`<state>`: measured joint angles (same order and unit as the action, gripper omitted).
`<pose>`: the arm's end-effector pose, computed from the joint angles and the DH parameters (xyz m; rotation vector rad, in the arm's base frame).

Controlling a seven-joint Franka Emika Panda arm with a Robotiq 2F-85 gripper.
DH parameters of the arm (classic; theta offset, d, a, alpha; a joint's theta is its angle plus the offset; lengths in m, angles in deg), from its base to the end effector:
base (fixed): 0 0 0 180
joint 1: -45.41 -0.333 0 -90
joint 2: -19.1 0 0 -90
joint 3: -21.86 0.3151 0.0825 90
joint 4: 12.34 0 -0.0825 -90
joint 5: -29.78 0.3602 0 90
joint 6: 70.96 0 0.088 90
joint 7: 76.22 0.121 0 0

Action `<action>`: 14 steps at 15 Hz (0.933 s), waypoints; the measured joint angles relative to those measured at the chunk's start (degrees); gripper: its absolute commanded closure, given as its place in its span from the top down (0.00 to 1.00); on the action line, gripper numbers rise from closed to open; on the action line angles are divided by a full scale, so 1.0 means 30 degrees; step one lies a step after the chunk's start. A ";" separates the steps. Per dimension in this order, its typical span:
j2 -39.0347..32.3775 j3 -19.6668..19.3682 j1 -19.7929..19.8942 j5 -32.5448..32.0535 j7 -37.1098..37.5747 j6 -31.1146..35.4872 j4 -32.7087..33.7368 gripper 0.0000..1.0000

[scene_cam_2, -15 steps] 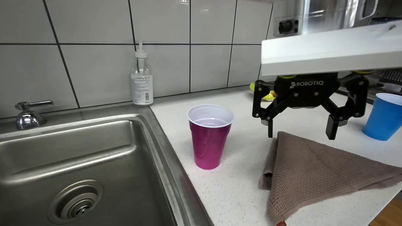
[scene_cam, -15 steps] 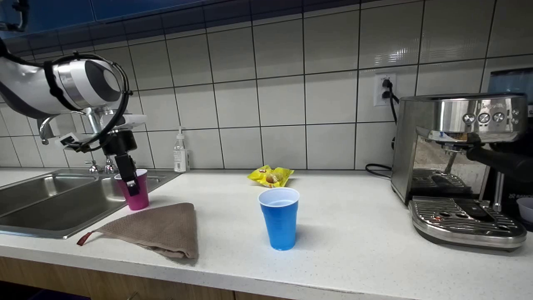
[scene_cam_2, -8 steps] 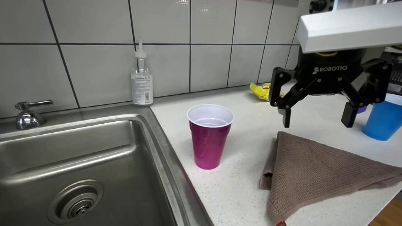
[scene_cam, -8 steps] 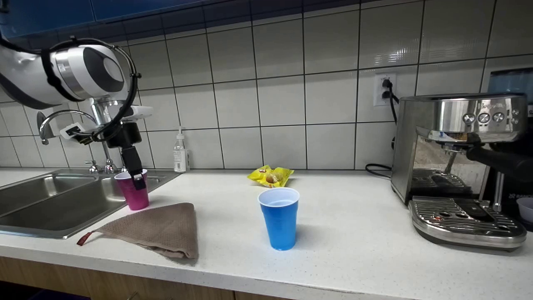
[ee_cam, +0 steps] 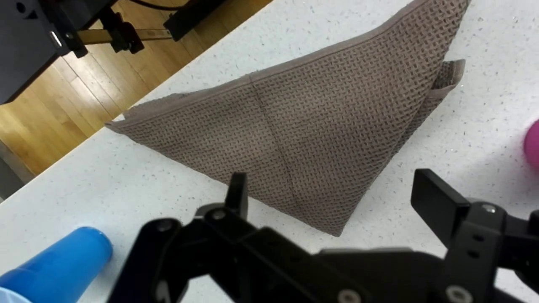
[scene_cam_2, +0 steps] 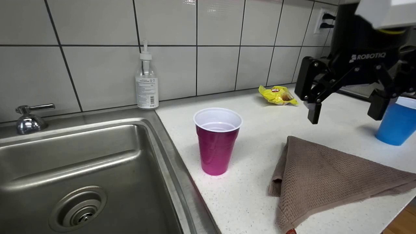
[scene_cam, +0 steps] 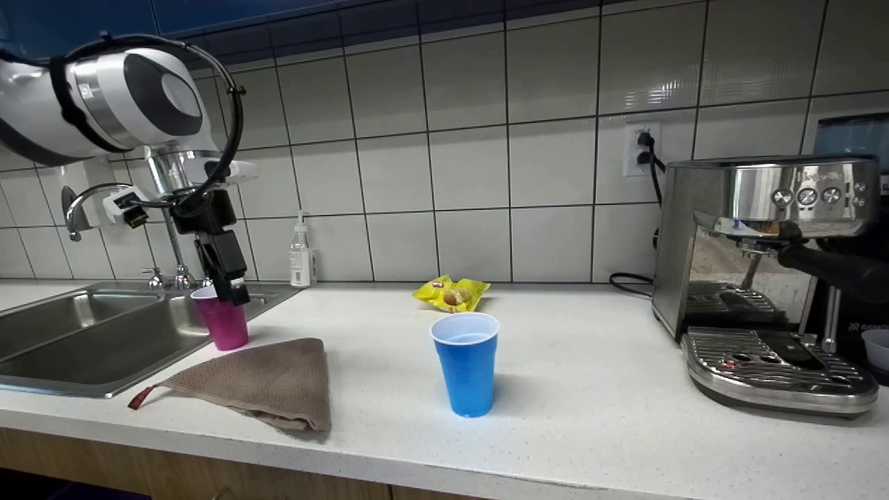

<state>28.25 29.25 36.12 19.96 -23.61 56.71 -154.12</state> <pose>0.4140 0.1161 0.3458 2.8674 -0.7608 0.0191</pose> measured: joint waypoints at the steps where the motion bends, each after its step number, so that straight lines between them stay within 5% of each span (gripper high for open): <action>1: 0.0280 -0.0053 0.0099 0.0174 -0.0449 0.0022 -0.0157 1.00; 14: 0.1998 -0.1667 0.2155 0.1397 -0.6291 0.0204 -0.1287 1.00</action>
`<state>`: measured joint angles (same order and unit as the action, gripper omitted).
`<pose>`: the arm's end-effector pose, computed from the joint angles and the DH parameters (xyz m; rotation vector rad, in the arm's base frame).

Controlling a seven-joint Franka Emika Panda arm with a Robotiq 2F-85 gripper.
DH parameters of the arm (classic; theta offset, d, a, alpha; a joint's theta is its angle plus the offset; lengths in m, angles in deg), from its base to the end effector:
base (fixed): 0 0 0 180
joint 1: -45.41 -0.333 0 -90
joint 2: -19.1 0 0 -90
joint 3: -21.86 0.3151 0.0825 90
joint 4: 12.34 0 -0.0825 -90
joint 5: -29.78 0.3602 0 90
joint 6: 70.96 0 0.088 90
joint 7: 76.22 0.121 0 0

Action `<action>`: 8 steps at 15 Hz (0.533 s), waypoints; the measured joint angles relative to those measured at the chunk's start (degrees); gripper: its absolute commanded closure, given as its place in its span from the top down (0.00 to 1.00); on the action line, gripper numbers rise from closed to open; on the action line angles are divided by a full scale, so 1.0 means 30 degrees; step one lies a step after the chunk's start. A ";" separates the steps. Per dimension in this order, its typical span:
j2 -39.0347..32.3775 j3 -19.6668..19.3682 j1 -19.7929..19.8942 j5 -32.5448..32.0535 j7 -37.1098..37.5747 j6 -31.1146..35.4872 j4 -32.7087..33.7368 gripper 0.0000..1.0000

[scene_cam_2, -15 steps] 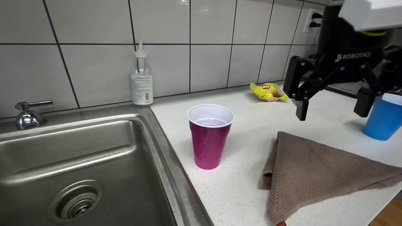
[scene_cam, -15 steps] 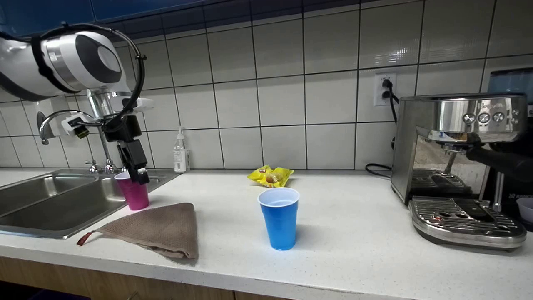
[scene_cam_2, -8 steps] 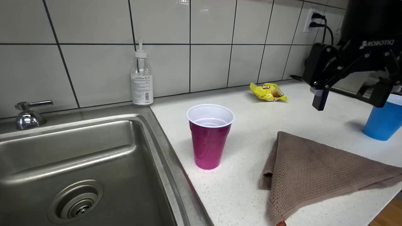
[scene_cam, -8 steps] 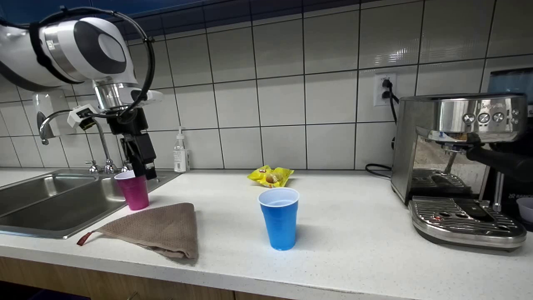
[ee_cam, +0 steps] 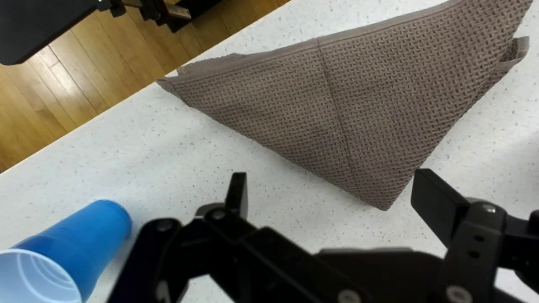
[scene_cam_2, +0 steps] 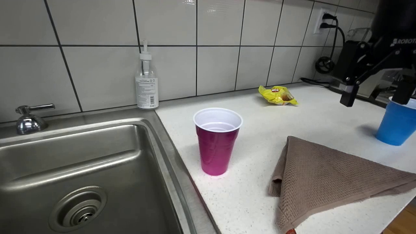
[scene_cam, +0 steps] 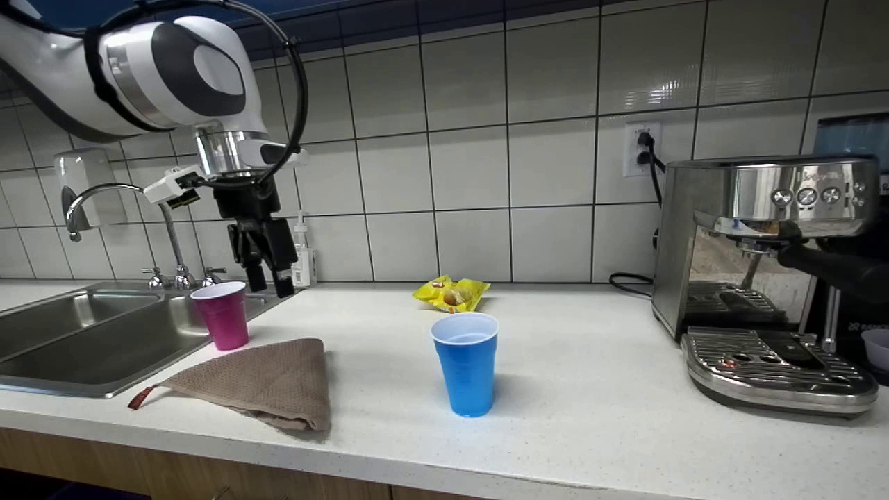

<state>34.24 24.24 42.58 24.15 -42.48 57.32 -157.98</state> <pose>0.4069 0.0329 0.3633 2.9742 -0.6607 -0.0124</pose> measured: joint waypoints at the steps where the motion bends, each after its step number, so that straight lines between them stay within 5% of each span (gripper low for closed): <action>1: 0.0000 -0.0169 0.0176 0.0163 -0.0519 0.0027 0.0000 1.00; 8: -0.0010 -0.1102 0.1129 0.0803 -0.3621 0.0317 0.0000 1.00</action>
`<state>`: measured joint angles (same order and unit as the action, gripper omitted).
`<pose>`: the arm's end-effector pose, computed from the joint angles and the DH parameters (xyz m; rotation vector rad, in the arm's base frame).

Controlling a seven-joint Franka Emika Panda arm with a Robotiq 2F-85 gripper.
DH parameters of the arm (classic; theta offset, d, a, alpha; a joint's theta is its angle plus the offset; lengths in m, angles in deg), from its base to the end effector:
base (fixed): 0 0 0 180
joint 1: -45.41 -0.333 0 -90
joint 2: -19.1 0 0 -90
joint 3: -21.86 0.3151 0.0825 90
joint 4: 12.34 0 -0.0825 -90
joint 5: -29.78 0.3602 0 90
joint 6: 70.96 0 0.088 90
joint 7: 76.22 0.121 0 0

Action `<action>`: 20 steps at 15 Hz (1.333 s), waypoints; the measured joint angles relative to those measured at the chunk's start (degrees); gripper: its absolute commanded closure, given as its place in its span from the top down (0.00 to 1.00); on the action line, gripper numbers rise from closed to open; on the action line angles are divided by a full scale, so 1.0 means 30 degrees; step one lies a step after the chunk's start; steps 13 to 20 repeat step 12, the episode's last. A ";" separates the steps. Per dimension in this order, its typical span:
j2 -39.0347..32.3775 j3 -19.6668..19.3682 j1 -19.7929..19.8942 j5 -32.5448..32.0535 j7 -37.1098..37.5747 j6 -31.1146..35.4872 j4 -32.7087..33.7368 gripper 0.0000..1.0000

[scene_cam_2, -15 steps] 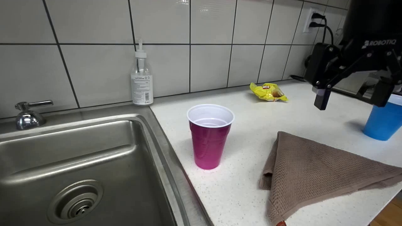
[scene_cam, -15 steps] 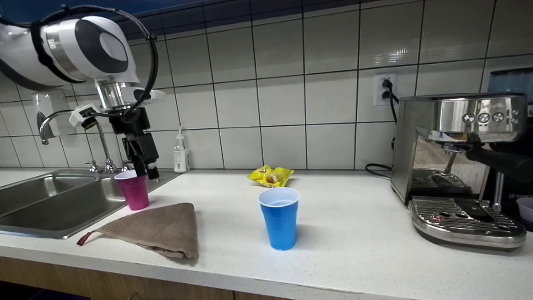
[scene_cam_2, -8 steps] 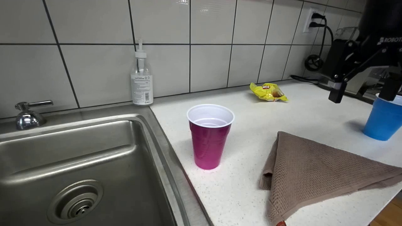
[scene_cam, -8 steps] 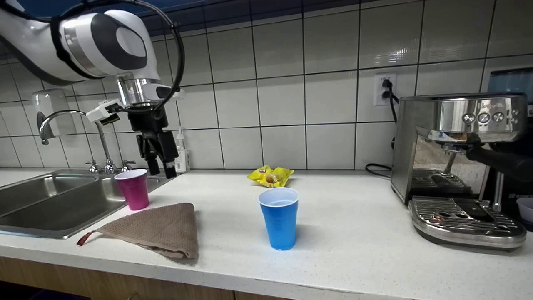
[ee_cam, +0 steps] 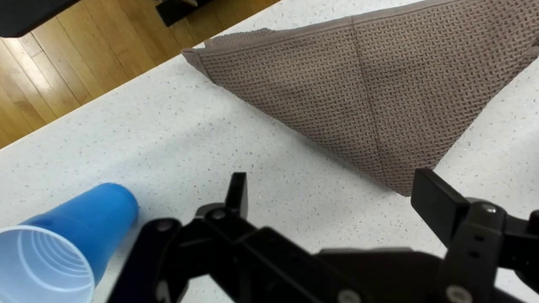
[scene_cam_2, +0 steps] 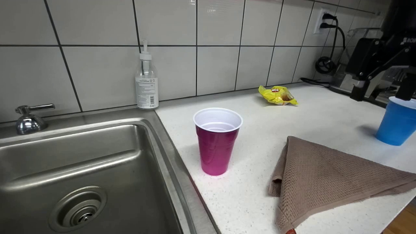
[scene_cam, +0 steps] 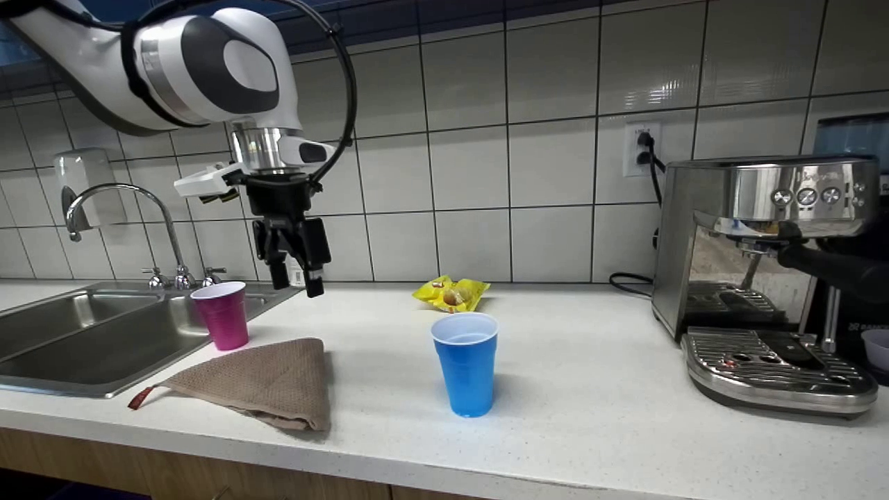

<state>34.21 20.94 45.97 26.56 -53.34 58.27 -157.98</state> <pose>0.4100 -0.0126 0.3644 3.0407 -0.5982 -0.0233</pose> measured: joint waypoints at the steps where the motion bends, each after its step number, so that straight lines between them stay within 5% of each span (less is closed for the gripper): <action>1: -0.0012 -0.0126 0.0083 0.0031 -0.0383 0.0051 0.0000 1.00; 20: -0.0091 -0.0043 0.0161 0.0034 -0.0456 0.0059 -0.0001 1.00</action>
